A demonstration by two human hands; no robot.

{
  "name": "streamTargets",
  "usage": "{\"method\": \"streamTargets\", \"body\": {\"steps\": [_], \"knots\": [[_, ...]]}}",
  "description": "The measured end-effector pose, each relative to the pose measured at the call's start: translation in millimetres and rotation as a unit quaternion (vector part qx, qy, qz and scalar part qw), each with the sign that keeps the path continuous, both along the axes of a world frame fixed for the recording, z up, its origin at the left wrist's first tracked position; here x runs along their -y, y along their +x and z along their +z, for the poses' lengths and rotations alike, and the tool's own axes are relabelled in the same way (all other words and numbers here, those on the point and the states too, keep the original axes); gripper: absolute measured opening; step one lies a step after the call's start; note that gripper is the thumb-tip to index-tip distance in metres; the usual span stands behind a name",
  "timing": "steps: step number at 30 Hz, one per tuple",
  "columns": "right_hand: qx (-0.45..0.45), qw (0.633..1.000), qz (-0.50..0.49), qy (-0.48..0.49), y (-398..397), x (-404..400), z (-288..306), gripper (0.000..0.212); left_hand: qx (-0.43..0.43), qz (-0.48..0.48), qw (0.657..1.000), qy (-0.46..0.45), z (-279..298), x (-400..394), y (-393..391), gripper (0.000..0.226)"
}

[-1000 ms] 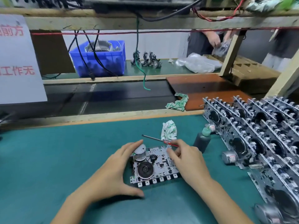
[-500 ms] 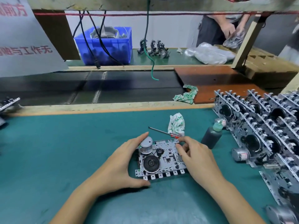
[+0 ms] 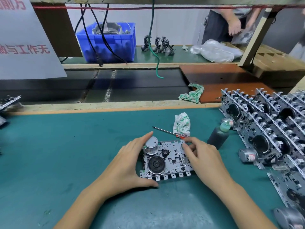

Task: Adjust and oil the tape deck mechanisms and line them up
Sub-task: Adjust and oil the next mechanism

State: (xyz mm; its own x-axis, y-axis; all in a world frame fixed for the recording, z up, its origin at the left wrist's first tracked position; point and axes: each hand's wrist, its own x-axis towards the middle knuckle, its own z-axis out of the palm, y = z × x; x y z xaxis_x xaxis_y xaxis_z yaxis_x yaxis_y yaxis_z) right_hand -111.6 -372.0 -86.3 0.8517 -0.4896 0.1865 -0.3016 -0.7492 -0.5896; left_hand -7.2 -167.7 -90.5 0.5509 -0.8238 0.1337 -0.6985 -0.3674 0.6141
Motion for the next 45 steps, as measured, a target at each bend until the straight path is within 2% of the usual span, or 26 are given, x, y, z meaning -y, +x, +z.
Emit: {"method": "streamTargets", "body": {"steps": [4, 9, 13, 15, 17, 19, 21, 23, 25, 27, 31, 35, 40, 41, 43, 45], "knots": [[0.039, 0.999, -0.01, 0.009, -2, 3, 7, 0.019, -0.029, -0.007, 0.999, -0.014, 1, -1, 0, 0.115], [0.24, 0.969, -0.058, 0.022, -5, 6, 20, 0.004, -0.058, -0.021, 0.998, -0.014, -1, -1, 1, 0.122], [0.345, 0.932, -0.102, 0.03, -11, 16, 29, 0.014, -0.062, -0.022, 0.998, -0.019, -4, 0, -1, 0.126], [0.312, 0.948, -0.015, 0.054, -15, 16, 34, 0.022, -0.057, -0.016, 0.998, -0.027, -6, 1, -2, 0.124], [0.152, 0.979, 0.129, 0.052, -16, 12, 36, 0.056, -0.051, -0.01, 0.998, -0.035, -7, 2, -3, 0.121], [-0.048, 0.969, 0.241, -0.013, -13, 8, 30, 0.102, -0.052, -0.008, 0.998, -0.04, -6, 2, -4, 0.119], [-0.139, 0.943, 0.281, -0.115, -8, 5, 23, 0.121, -0.039, -0.015, 0.998, -0.04, -3, 2, -4, 0.116], [-0.148, 0.931, 0.273, -0.192, -6, 2, 20, 0.122, -0.002, -0.027, 0.999, -0.038, 0, 2, -5, 0.112], [-0.134, 0.929, 0.258, -0.23, -5, 0, 22, 0.122, 0.043, -0.039, 0.998, -0.036, 3, 2, -6, 0.109], [-0.129, 0.929, 0.251, -0.24, -6, -4, 24, 0.123, 0.079, -0.048, 0.995, -0.04, 4, 2, -6, 0.107], [-0.137, 0.934, 0.238, -0.227, -9, -10, 28, 0.122, 0.091, -0.051, 0.994, -0.04, 5, 1, -7, 0.106], [-0.144, 0.926, 0.229, -0.265, -6, -14, 33, 0.117, 0.118, -0.055, 0.99, -0.05, 5, 1, -6, 0.104], [-0.163, 0.92, 0.204, -0.293, -3, -8, 39, 0.114, 0.122, 0.006, 0.988, -0.096, 7, -2, -3, 0.107], [-0.163, 0.924, 0.196, -0.286, -4, -7, 41, 0.111, 0.102, 0.029, 0.988, -0.109, 8, -2, -4, 0.11], [-0.145, 0.95, 0.179, -0.21, -8, -2, 47, 0.106, 0.028, 0.078, 0.986, -0.148, 8, 0, -4, 0.112], [-0.093, 0.982, 0.161, -0.03, -14, -3, 55, 0.093, -0.105, 0.115, 0.969, -0.19, 8, 2, -5, 0.1]]}}
